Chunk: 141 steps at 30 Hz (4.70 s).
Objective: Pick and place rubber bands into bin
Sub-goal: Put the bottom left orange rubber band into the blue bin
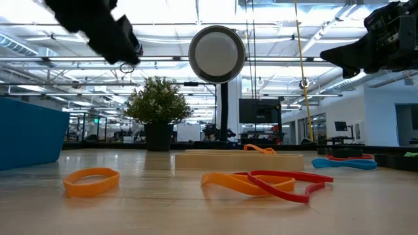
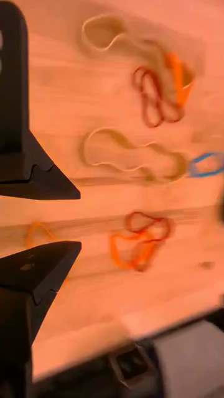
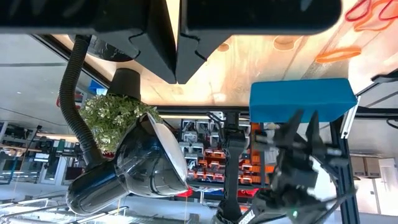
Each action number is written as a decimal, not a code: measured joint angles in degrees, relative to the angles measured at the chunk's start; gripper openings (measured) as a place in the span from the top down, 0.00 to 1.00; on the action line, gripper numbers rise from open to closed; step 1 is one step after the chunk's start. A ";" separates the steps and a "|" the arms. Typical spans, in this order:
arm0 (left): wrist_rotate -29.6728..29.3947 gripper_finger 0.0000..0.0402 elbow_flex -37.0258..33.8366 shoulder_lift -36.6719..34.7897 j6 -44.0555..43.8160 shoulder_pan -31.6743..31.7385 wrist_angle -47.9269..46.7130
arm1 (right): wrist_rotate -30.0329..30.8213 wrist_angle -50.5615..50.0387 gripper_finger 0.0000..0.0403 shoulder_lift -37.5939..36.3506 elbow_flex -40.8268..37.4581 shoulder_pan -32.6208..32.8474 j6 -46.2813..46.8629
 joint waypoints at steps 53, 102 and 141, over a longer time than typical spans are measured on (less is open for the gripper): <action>11.53 0.77 17.04 27.35 -6.73 0.26 -17.48 | -0.22 -0.58 0.99 0.48 0.00 0.00 0.02; 11.77 0.99 1.66 -4.45 -38.37 -2.71 -46.05 | -0.15 -0.54 0.99 0.66 0.00 0.00 -0.17; 10.67 0.69 -7.48 -5.72 -37.44 -2.67 -35.66 | -0.43 1.91 0.99 0.63 0.00 0.00 0.00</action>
